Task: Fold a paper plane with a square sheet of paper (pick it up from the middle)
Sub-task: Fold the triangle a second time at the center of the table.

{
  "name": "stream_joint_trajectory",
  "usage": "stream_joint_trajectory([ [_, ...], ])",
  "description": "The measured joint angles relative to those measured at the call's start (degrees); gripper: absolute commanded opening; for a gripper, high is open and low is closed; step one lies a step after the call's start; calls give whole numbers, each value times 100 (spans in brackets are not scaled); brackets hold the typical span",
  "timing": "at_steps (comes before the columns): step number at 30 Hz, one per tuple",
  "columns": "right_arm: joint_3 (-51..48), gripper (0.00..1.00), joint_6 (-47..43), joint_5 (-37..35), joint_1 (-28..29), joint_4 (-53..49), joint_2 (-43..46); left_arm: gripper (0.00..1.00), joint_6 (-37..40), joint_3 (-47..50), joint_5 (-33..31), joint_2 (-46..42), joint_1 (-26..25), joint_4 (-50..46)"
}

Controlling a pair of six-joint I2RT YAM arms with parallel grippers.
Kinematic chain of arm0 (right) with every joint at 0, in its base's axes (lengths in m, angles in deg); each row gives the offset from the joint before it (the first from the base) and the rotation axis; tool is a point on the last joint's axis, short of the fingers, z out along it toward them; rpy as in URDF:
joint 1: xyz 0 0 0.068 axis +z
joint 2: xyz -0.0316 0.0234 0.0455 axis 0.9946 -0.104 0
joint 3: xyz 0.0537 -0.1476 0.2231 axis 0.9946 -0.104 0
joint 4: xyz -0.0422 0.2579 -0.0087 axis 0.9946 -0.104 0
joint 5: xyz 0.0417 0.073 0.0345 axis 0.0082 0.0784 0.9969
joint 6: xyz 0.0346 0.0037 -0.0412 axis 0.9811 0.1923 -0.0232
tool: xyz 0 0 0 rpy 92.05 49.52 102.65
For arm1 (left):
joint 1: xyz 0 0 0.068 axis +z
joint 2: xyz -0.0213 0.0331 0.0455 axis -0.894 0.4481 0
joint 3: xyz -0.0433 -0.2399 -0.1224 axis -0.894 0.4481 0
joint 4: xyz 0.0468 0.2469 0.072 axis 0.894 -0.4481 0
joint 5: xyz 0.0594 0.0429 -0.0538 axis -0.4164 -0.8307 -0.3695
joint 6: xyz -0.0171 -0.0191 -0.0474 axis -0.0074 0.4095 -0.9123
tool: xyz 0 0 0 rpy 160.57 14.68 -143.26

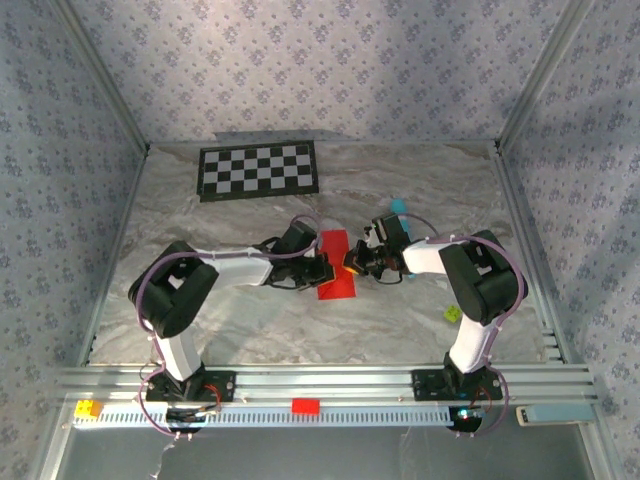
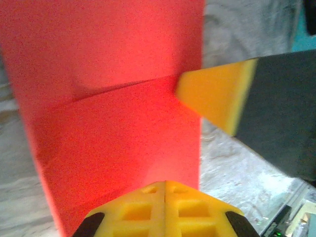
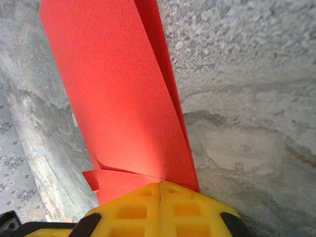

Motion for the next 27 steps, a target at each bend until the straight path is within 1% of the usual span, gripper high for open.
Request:
stream_joint_trajectory([
  [8, 0, 0, 0, 0, 0, -2, 0, 3, -63, -164, 129, 170, -7, 153],
  [14, 0, 0, 2, -2, 0, -2, 0, 3, -105, 238, 144, 238, -44, 208],
  [17, 0, 0, 2, 0, 2, -2, 0, 3, -105, 372, 138, 214, -63, 391],
  [22, 0, 0, 2, 0, 4, -2, 0, 3, -98, 684, 111, -22, -98, 485],
  [27, 0, 0, 2, 0, 4, -2, 0, 3, 7, 881, 94, -258, -131, 321],
])
